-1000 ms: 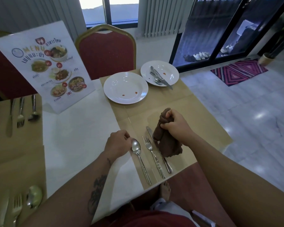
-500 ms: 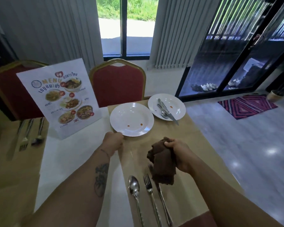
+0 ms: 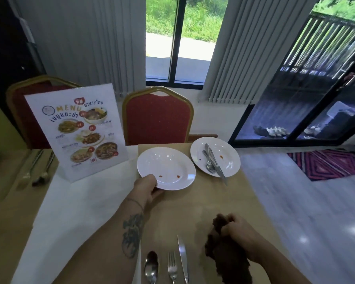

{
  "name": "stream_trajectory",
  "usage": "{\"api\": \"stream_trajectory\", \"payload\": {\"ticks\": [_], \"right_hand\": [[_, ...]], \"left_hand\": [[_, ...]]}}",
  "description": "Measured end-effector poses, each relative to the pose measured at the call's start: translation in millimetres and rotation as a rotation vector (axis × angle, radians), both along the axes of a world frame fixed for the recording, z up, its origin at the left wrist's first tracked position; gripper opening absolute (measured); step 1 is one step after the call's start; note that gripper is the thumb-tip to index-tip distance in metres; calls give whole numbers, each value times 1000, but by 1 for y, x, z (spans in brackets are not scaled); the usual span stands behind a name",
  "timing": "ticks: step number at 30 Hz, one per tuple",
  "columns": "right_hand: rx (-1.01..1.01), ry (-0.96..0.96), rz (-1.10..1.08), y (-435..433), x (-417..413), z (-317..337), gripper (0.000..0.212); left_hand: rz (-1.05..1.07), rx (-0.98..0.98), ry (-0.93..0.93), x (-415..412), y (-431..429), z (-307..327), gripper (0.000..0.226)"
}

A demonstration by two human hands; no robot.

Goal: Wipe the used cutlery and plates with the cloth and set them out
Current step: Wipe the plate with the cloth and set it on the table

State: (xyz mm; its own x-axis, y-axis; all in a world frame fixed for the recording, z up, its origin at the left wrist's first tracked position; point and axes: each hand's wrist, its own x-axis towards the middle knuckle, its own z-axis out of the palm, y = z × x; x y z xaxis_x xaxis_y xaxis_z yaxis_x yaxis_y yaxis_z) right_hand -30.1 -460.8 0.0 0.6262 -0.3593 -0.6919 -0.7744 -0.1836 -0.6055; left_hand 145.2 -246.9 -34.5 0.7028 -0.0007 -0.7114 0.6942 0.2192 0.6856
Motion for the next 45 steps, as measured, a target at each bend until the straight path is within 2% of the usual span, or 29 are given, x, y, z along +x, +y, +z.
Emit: {"api": "stream_trajectory", "payload": {"ticks": [3, 5, 9, 11, 16, 18, 20, 25, 28, 31, 37, 41, 45], "right_hand": [[-197, -31, 10, -10, 0, 6, 15], [-263, -132, -17, -11, 0, 17, 10], [-433, -400, -84, 0, 11, 46, 23], [-498, -504, -11, 10, 22, 51, 17], [-697, -680, 314, 54, 23, 51, 26], [-763, -638, 508, 67, 16, 39, 31], [-806, -545, 605, 79, 5, 31, 40], [-998, -382, 659, 95, -11, 38, 50], [-1025, -256, 665, 97, -14, 43, 46], [-1048, -186, 671, 95, -11, 46, 57], [-1119, -279, 712, 92, 5, 65, 77], [-1120, -398, 787, 93, 10, 79, 79], [-1148, -326, 790, 79, 3, 81, 77]], "left_hand": [[36, -117, 62, -6, 2, 4, 52], [35, -188, 87, -17, 5, 7, 53], [21, -357, 74, -49, 10, 16, 54], [-11, -410, 43, -62, 11, 22, 53], [-204, -415, -52, -88, 24, 52, 56], [-221, -420, -100, -93, 33, 65, 54], [-232, -374, -143, -93, 42, 74, 52], [-286, -337, -175, -109, 61, 91, 43], [-386, -318, -165, -119, 69, 93, 37], [-441, -301, -166, -123, 72, 95, 35], [-491, -293, -211, -120, 82, 105, 37], [-523, -332, -203, -121, 83, 109, 41], [-439, -307, -247, -118, 80, 116, 37]]}}
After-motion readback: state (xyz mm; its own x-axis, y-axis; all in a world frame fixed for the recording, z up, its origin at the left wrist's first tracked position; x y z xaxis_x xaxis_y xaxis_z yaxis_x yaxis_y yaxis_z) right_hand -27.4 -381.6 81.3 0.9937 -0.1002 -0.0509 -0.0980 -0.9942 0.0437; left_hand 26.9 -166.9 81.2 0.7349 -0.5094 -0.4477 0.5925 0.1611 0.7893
